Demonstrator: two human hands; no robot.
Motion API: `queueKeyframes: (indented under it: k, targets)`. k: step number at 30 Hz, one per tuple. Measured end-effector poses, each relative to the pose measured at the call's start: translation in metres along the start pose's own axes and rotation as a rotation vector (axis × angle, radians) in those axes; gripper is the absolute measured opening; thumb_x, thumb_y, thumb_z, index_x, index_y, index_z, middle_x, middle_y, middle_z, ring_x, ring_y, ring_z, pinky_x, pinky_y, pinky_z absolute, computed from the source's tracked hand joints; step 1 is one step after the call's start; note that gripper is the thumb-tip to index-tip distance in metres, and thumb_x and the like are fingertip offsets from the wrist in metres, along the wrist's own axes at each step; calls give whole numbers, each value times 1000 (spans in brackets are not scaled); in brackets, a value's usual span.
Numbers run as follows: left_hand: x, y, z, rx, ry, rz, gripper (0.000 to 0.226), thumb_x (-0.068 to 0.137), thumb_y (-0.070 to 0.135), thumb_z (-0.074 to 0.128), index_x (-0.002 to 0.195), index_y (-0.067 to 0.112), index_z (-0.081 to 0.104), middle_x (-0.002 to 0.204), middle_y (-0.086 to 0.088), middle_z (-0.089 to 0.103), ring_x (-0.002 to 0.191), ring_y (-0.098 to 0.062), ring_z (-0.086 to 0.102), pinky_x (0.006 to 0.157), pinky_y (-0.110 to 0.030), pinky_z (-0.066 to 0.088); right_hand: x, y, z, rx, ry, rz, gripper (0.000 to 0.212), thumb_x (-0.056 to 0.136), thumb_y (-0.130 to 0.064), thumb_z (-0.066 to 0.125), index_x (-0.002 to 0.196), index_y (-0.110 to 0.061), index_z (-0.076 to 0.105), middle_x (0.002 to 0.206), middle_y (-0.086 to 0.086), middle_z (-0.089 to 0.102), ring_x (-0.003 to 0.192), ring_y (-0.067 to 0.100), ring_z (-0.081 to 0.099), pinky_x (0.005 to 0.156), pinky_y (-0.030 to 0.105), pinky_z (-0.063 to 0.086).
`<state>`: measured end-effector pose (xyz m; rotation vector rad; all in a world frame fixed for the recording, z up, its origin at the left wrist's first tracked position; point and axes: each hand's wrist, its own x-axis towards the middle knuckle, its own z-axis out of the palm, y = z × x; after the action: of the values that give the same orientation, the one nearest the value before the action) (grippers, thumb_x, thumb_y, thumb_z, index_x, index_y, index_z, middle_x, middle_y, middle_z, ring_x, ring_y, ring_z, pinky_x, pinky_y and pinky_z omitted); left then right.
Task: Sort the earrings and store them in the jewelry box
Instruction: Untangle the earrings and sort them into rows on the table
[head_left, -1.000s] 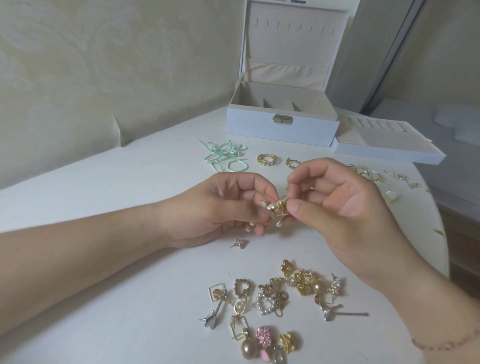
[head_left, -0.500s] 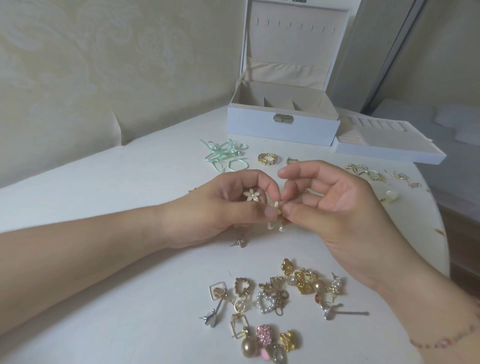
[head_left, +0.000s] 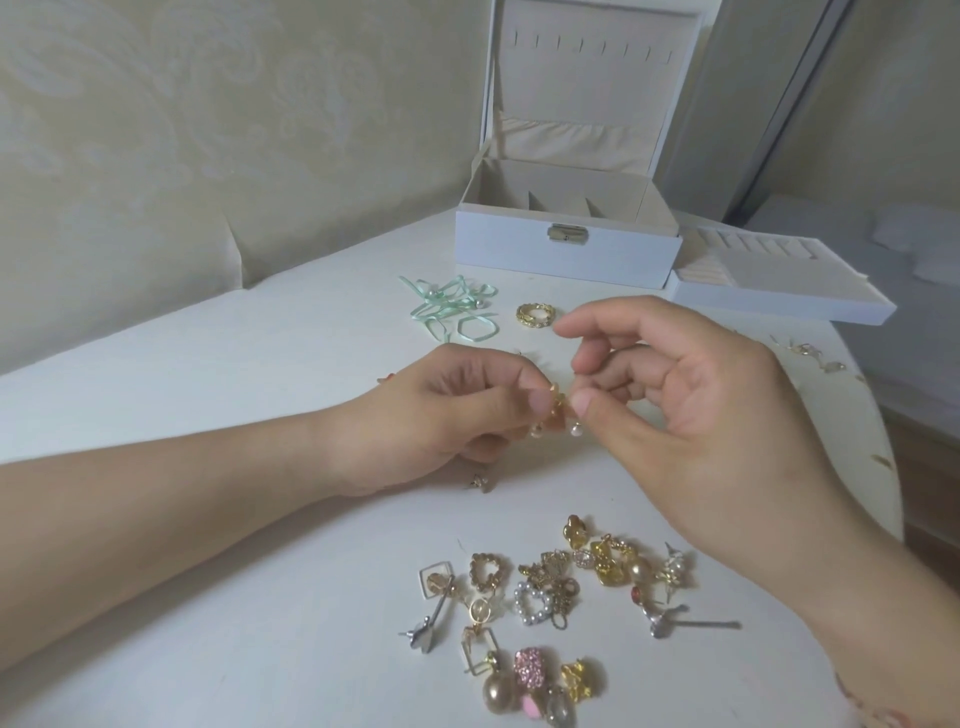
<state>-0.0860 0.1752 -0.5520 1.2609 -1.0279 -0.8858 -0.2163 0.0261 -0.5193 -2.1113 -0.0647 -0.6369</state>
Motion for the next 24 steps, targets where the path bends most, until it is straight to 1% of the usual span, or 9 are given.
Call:
queueKeyframes:
  k: [3,6,9,12,15,18,20,22,24]
  targets:
    - [-1,2,0,-50,-31,-16,22,88,28,57,84,11,70,66,-29,28,60,-17,16,51,-21,19,1,0,-3,82,-49,58,40,83,4,65,105,-30,66,88,-6,62,74,15,71,76,23,52]
    - [-1,7,2,-60,-58,-35,23,89,29,55,81,15,71,74,-40,26,63,-21,11,51,-23,17,2,0,-3,168,-69,85,36,79,-3,63,104,-29,66,87,-6,61,73,18,72,79,31,53]
    - [-1,5,0,-62,-69,-53,22,88,29,57,82,13,71,68,-23,23,62,-18,12,51,-22,16,3,1,-6,214,-66,72,38,77,-3,62,105,-28,66,87,-4,61,72,19,70,78,27,53]
    - [-1,3,-3,-68,-98,-60,21,88,32,67,85,11,70,66,-4,19,59,-13,16,50,-20,19,3,0,-8,144,-37,17,39,77,-5,63,105,-32,65,89,-4,62,75,17,67,77,23,51]
    - [0,2,-3,-89,-110,-56,26,86,37,65,87,12,70,62,6,26,56,-9,20,50,-18,21,1,0,-9,48,-20,-79,41,80,-3,63,109,-32,64,90,-5,61,82,24,64,78,30,51]
    - [0,2,-3,-84,-81,-46,21,88,32,63,85,12,71,60,8,28,54,-6,23,49,-16,23,0,-2,-11,-5,-39,-136,44,81,0,61,111,-32,63,92,-4,60,85,27,63,78,35,50]
    - [0,2,-2,-83,-53,-44,18,89,26,64,84,10,70,59,7,29,52,-6,24,48,-15,24,-2,-4,-12,-32,-70,-137,43,81,-1,61,113,-30,63,91,-5,61,84,25,63,77,33,51]
    - [0,2,-1,-88,-32,-40,17,87,23,66,85,7,68,58,7,33,50,-5,27,48,-14,27,-3,-3,-13,-56,-91,-98,41,80,-6,62,113,-31,64,90,-6,62,82,22,63,77,29,51]
    - [0,1,-2,-70,-38,-23,24,84,29,66,87,5,67,57,9,39,49,-4,29,48,-14,28,-2,0,-13,-34,-99,-15,35,81,-15,62,111,-33,65,90,-7,64,79,19,66,77,26,52]
